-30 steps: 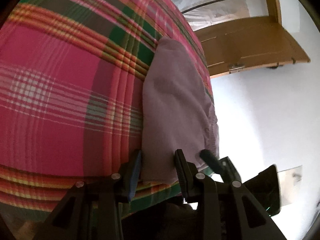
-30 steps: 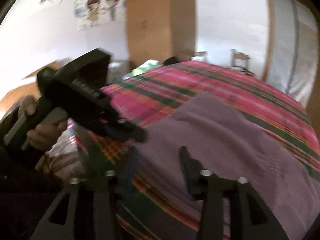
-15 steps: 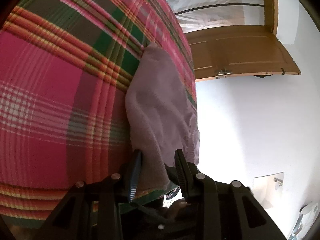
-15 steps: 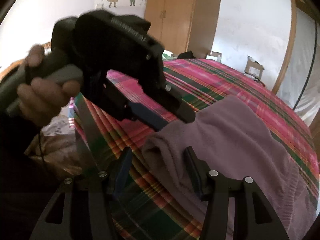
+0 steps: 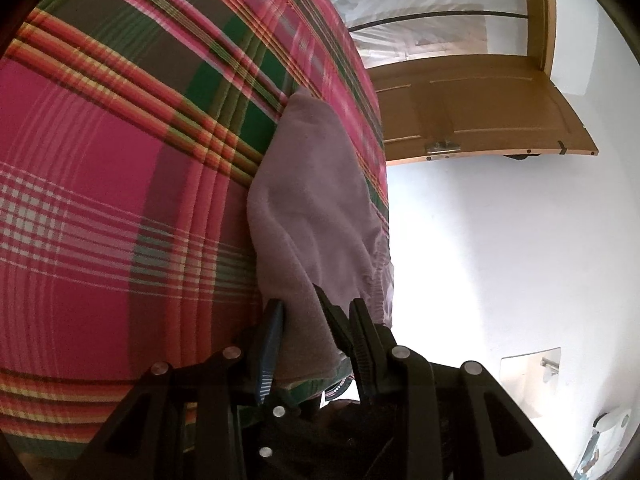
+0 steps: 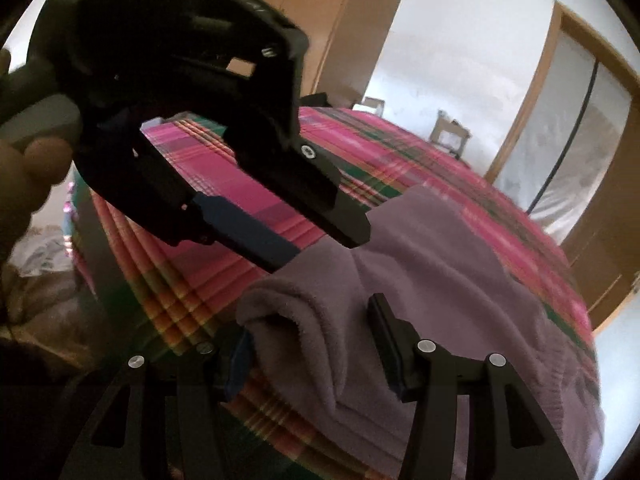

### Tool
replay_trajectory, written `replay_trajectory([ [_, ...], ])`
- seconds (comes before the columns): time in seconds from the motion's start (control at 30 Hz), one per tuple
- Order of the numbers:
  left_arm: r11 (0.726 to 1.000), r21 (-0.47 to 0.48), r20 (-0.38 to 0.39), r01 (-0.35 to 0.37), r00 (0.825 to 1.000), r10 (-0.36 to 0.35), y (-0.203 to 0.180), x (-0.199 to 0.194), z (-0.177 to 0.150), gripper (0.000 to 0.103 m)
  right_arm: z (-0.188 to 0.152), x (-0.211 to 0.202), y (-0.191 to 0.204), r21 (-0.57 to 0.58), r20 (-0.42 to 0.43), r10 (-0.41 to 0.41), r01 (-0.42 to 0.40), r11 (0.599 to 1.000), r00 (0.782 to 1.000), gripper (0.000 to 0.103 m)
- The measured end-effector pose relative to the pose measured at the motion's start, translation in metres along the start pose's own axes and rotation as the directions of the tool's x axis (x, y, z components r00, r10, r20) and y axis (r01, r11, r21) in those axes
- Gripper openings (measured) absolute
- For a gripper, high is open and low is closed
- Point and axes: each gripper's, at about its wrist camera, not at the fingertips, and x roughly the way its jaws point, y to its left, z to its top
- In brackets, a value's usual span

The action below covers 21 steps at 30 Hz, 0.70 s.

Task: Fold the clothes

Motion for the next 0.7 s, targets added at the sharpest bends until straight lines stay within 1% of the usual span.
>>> replay_trajectory([
  [0.03, 1.0, -0.001, 0.003, -0.002, 1.0, 0.002, 0.003, -0.005, -0.003, 0.034, -0.001, -0.001, 0.004, -0.021, 0.007, -0.016, 0.016, 1.0, 1.0, 0.046],
  [0.1, 1.0, 0.003, 0.016, -0.01, 1.0, 0.01, 0.003, -0.006, -0.002, 0.034, -0.003, -0.003, 0.01, -0.044, 0.014, -0.04, 0.041, 0.998, 0.999, 0.041],
  [0.13, 1.0, 0.007, 0.024, -0.015, 1.0, 0.015, 0.002, -0.007, 0.0, 0.034, -0.003, -0.003, 0.01, -0.044, 0.013, -0.049, 0.049, 0.998, 0.999, 0.033],
  [0.2, 1.0, 0.016, 0.039, -0.025, 0.999, 0.025, 0.002, -0.008, 0.003, 0.035, -0.005, -0.004, 0.005, -0.015, 0.01, -0.05, 0.05, 0.999, 0.999, 0.026],
  [0.27, 0.999, 0.01, 0.052, -0.038, 0.998, 0.038, 0.001, -0.004, 0.01, 0.036, -0.005, -0.007, 0.0, 0.012, 0.01, -0.043, 0.043, 0.999, 0.999, 0.023],
  [0.33, 0.998, 0.006, 0.061, -0.056, 0.997, 0.056, 0.002, -0.001, 0.019, 0.038, -0.005, -0.01, 0.0, 0.012, 0.016, -0.038, 0.038, 0.999, 0.999, 0.015],
  [0.43, 0.996, 0.03, 0.055, -0.083, 0.995, 0.081, -0.003, 0.008, 0.031, 0.038, -0.005, -0.018, -0.003, 0.029, 0.036, -0.034, 0.033, 0.999, 0.999, 0.013],
  [0.53, 0.995, 0.046, 0.026, -0.092, 0.995, 0.091, -0.008, 0.021, 0.048, 0.039, -0.003, -0.023, -0.009, 0.061, 0.04, -0.013, 0.011, 0.998, 0.999, 0.013],
  [0.67, 0.985, 0.086, -0.005, -0.147, 0.989, 0.148, -0.015, 0.038, 0.064, 0.04, 0.001, -0.032, -0.018, 0.107, 0.058, 0.017, -0.023, 0.994, 0.998, 0.013],
  [0.7, 0.986, 0.083, -0.014, -0.147, 0.989, 0.148, -0.015, 0.042, 0.067, 0.04, 0.004, -0.033, -0.018, 0.112, 0.062, 0.02, -0.027, 0.993, 0.998, 0.013],
])
